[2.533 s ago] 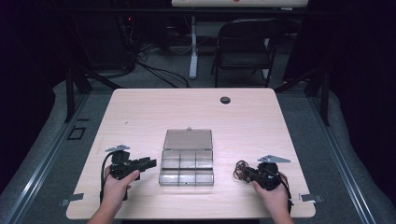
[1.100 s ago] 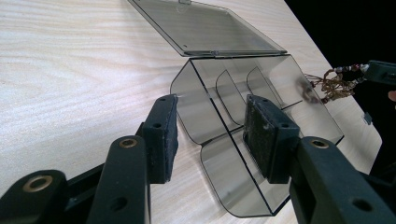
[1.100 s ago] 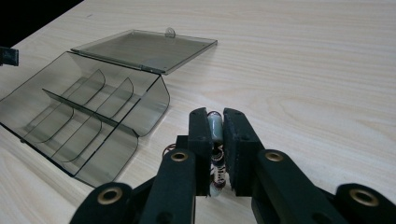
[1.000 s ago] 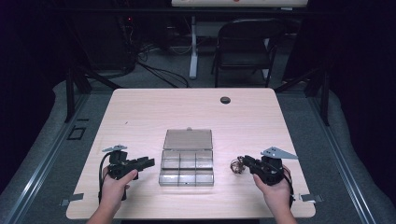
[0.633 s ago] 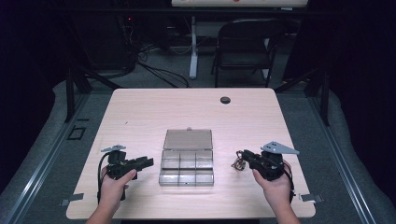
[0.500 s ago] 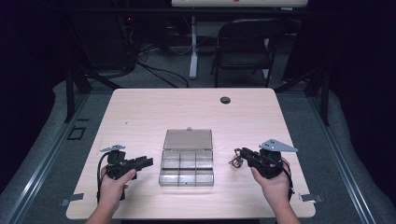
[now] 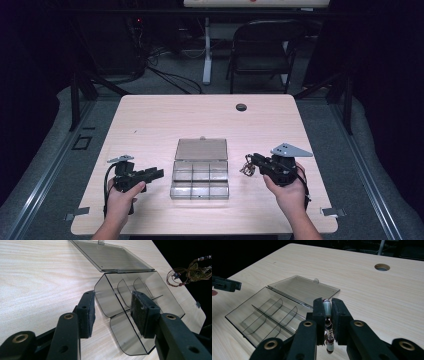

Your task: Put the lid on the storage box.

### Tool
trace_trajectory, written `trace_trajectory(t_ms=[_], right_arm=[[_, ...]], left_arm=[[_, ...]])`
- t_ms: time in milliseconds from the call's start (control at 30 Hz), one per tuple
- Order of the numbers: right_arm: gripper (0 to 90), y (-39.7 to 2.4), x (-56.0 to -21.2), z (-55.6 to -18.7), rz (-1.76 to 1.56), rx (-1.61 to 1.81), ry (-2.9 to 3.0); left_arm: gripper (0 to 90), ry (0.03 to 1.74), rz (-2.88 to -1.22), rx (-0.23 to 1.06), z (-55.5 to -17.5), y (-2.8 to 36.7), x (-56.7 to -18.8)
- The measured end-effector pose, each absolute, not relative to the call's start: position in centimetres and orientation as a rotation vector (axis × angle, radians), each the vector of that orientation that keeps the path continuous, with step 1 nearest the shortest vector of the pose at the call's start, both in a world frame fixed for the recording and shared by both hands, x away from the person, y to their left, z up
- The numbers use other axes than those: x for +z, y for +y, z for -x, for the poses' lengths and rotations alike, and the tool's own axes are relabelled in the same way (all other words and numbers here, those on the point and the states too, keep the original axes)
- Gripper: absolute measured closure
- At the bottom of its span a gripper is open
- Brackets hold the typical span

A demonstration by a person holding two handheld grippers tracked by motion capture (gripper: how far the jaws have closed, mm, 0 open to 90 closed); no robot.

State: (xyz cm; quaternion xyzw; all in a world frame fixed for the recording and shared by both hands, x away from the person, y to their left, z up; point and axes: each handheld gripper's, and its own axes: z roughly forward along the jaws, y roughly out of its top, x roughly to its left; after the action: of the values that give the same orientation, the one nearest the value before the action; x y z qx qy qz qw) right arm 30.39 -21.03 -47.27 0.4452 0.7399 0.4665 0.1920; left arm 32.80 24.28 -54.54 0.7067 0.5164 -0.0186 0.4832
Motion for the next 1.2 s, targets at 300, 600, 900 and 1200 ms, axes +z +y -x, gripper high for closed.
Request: trace_trajectory(t_ms=[300,600,900,1200], right_arm=[[82.2,-19.9,-46.4,-30.7,-1.203,1.324,2.094],[82.2,-18.9,-45.9,-30.9,-1.179,1.33,2.109],[82.2,-17.5,-45.5,-31.2,-1.143,1.347,2.13],[82.2,-15.8,-45.4,-31.5,-1.105,1.354,2.16]], left_arm=[[55.0,1.262,-1.717,-0.047,-32.8,24.3,-54.5],[55.0,1.264,-1.712,-0.048,-32.8,24.4,-54.5],[55.0,1.265,-1.716,-0.045,-32.8,24.4,-54.5],[55.0,1.269,-1.713,-0.046,-32.9,24.5,-54.6]])
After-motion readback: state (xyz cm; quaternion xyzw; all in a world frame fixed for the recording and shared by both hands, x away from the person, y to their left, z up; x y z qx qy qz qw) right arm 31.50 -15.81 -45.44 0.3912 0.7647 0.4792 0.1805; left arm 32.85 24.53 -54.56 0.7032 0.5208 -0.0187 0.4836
